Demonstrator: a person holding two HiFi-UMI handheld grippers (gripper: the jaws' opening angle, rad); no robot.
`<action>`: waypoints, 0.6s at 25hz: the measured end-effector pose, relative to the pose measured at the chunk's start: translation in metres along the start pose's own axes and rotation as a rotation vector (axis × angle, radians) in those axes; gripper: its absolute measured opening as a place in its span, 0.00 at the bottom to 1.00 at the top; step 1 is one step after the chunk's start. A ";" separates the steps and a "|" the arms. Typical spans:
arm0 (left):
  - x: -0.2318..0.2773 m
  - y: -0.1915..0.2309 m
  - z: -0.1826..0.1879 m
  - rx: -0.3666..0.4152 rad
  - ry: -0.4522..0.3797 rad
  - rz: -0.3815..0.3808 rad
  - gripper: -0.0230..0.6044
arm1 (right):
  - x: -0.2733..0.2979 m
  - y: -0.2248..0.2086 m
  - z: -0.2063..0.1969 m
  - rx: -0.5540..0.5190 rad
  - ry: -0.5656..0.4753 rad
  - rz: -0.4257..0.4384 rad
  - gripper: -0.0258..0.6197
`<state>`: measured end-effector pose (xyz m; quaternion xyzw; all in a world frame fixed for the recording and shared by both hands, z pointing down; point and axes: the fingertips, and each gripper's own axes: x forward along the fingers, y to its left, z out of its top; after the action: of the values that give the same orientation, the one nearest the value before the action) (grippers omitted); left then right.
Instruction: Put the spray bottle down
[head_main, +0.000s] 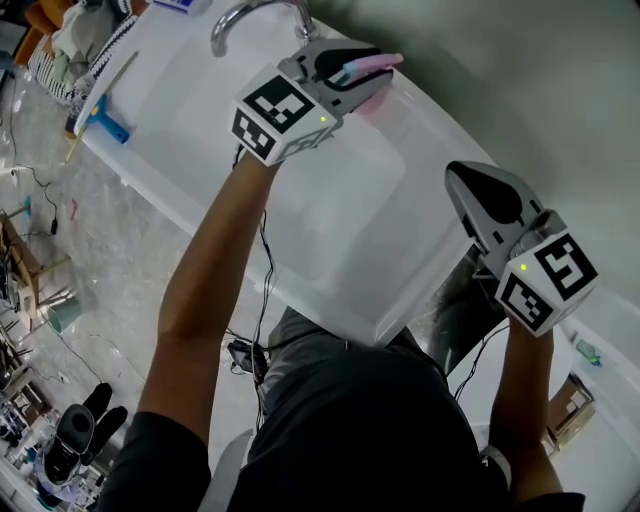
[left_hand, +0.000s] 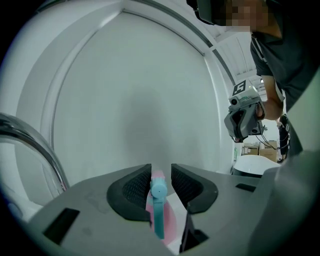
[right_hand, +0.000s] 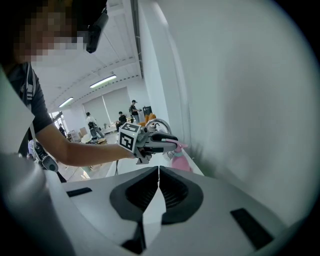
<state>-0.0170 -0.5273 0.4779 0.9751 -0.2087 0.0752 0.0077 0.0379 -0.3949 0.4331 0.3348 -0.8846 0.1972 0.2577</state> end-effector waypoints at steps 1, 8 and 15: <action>-0.002 0.000 0.001 0.002 0.000 0.002 0.21 | 0.000 0.001 0.000 0.000 0.000 0.001 0.05; -0.016 0.004 0.011 0.019 -0.020 0.045 0.21 | -0.004 0.006 0.006 -0.005 -0.013 0.009 0.05; -0.036 0.003 0.036 0.060 -0.050 0.096 0.21 | -0.010 0.006 0.011 -0.005 -0.038 0.005 0.05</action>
<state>-0.0452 -0.5168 0.4364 0.9653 -0.2529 0.0574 -0.0302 0.0368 -0.3913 0.4176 0.3355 -0.8908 0.1891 0.2412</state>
